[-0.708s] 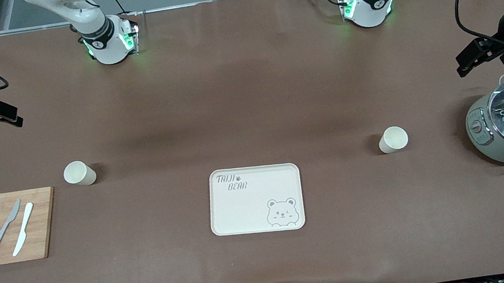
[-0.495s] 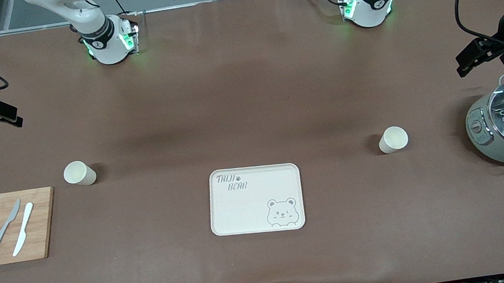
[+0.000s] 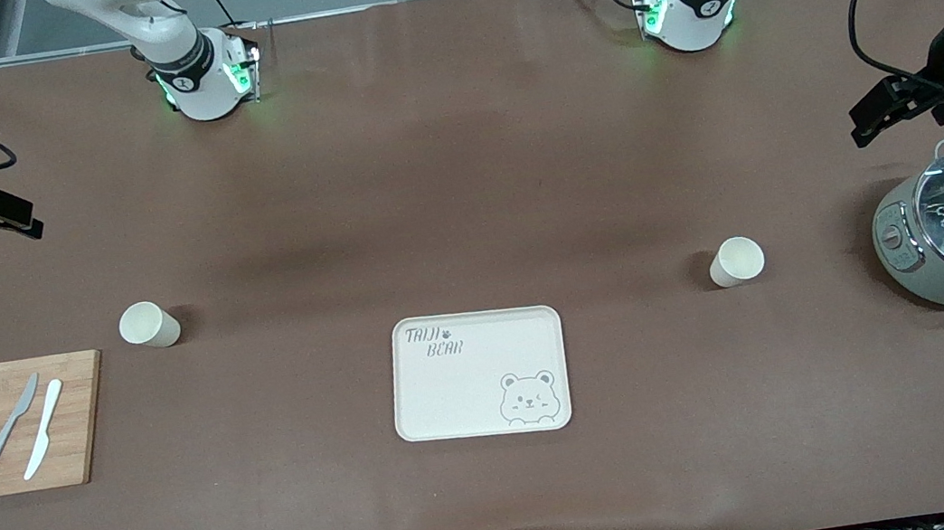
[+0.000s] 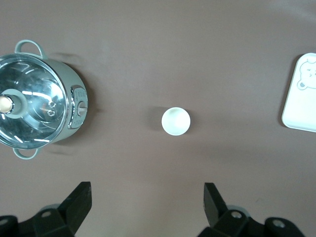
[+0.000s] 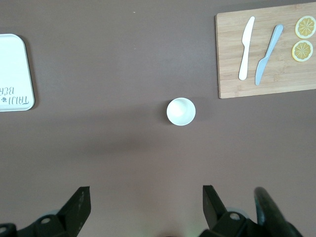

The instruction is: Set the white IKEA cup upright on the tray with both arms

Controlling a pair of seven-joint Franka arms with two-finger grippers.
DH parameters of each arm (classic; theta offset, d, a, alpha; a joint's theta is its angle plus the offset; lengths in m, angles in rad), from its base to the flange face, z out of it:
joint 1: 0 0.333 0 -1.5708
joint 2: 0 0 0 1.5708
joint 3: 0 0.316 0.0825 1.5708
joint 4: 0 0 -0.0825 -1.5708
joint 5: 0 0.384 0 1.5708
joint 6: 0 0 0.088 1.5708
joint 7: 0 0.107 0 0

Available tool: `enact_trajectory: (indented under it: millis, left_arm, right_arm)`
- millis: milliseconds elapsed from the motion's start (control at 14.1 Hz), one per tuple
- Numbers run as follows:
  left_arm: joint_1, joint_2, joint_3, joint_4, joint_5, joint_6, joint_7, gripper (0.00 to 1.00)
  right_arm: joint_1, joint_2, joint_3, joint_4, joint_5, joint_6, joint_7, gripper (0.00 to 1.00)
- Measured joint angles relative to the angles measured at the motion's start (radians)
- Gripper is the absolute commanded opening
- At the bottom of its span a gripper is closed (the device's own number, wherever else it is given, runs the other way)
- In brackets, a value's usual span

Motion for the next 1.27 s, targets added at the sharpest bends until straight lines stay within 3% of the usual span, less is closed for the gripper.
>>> enact_trajectory:
  millis: [425,778,1274]
  left_arm:
    - [0.0,0.092,0.0,0.001,0.0,0.003,0.006,1.0]
    - [0.0,0.193,0.0,-0.016,0.0,0.09,0.006,1.0]
    - [0.004,0.234,0.0,-0.189,0.0,0.334,0.006,1.0]
  right_arm:
    - [0.0,0.021,0.0,0.014,0.0,0.005,0.0,1.0]
    - [0.0,0.05,-0.001,0.024,0.0,0.009,0.0,1.0]
    - [-0.003,0.084,-0.003,0.048,-0.007,0.017,0.001,1.0]
